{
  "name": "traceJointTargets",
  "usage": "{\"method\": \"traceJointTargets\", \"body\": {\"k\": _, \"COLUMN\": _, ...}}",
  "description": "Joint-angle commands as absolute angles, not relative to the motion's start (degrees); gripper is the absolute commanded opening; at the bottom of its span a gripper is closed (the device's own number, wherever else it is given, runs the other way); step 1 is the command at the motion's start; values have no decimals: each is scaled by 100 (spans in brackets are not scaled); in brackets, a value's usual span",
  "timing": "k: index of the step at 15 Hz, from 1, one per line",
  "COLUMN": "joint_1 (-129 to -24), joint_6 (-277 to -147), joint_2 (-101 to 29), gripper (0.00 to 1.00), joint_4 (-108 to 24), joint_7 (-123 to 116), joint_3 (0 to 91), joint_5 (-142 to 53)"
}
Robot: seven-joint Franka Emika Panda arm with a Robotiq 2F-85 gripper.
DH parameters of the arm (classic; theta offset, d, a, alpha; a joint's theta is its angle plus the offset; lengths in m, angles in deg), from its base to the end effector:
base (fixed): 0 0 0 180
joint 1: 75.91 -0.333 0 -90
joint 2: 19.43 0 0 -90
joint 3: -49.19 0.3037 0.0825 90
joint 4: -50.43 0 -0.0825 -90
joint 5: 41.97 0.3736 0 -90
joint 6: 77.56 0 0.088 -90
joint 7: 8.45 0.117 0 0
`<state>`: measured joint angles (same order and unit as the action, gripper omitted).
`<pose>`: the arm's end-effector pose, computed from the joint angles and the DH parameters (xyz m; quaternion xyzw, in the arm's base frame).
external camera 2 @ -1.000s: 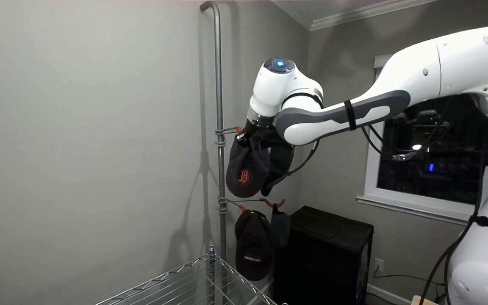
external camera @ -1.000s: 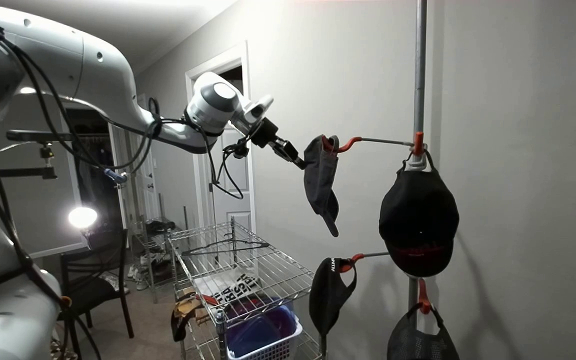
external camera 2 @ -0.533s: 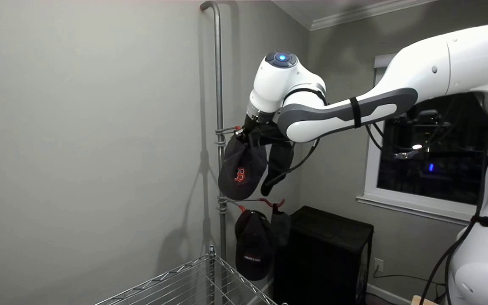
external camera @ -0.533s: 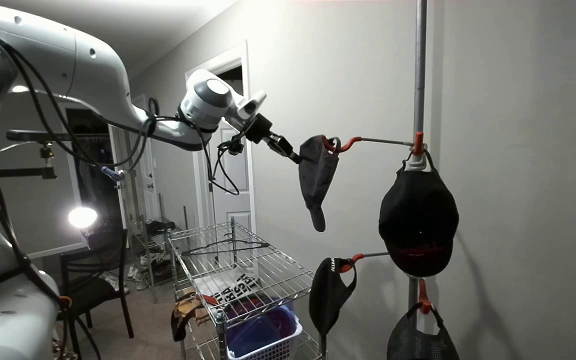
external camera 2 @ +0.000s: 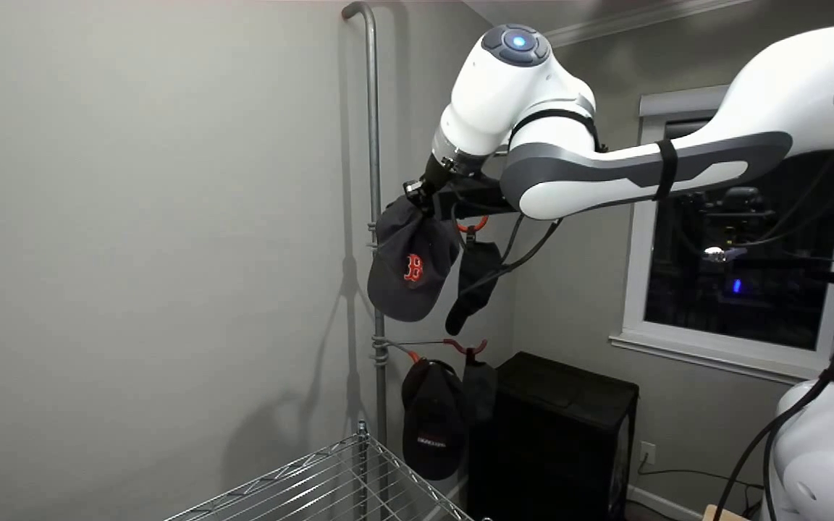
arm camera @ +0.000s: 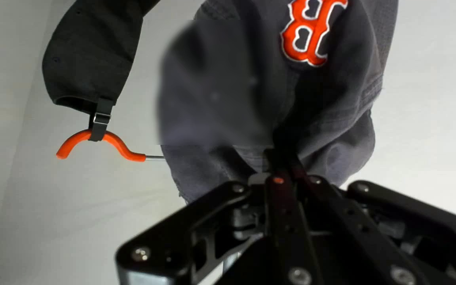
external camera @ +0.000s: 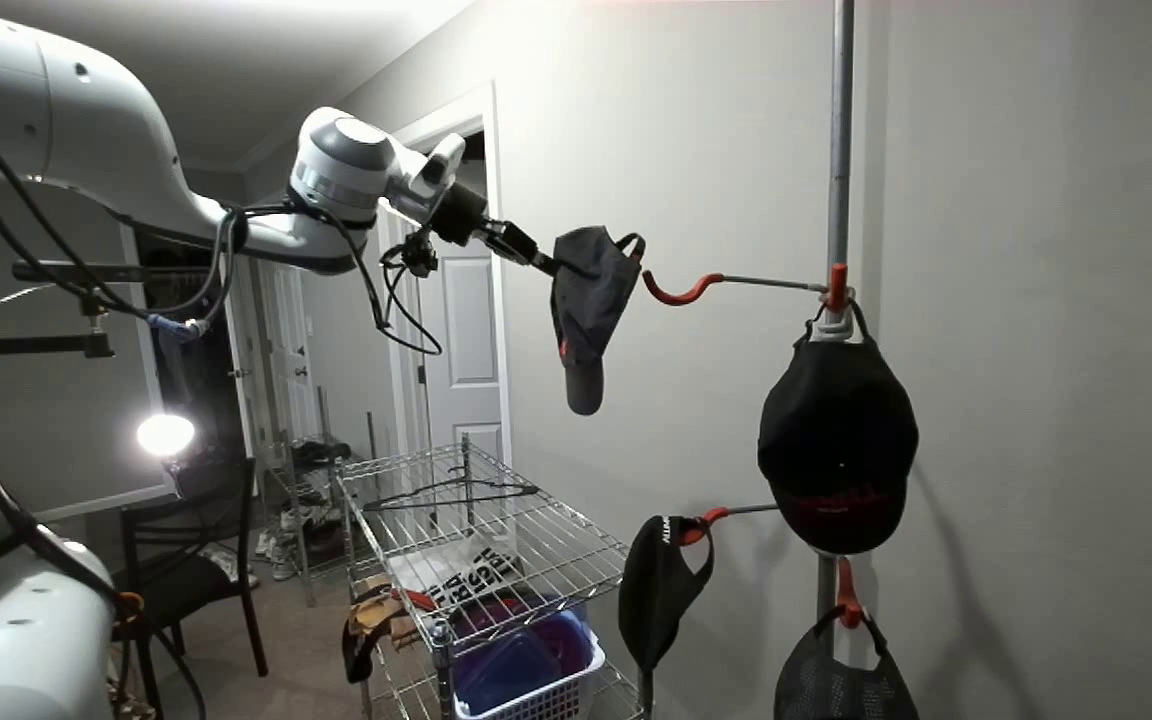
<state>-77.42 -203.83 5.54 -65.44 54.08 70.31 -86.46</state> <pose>0.4314 0.1883 0.6758 0.8513 -0.1687 0.4754 0.1441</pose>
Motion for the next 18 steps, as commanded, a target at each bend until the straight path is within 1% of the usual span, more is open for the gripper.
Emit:
{"method": "traceJointTargets", "body": {"k": 1, "joint_1": -7785, "joint_6": -20146, "joint_2": 701, "gripper": 3, "joint_4": -6520, "joint_7": 5612, "joint_3": 7084, "joint_5": -8804}}
{"method": "traceJointTargets", "body": {"k": 3, "joint_1": -7934, "joint_6": -20162, "joint_2": 690, "gripper": 4, "joint_4": -6522, "joint_7": 5413, "joint_3": 7044, "joint_5": -8595}}
{"method": "traceJointTargets", "body": {"k": 7, "joint_1": -8521, "joint_6": -20297, "joint_2": 497, "gripper": 4, "joint_4": -6513, "joint_7": 4664, "joint_3": 6922, "joint_5": -7455}}
{"method": "traceJointTargets", "body": {"k": 11, "joint_1": -8831, "joint_6": -20204, "joint_2": 202, "gripper": 3, "joint_4": -6444, "joint_7": 3854, "joint_3": 6999, "joint_5": -6323}}
{"method": "traceJointTargets", "body": {"k": 18, "joint_1": -8917, "joint_6": -20122, "joint_2": -1175, "gripper": 4, "joint_4": -6361, "joint_7": 2844, "joint_3": 6985, "joint_5": -5181}}
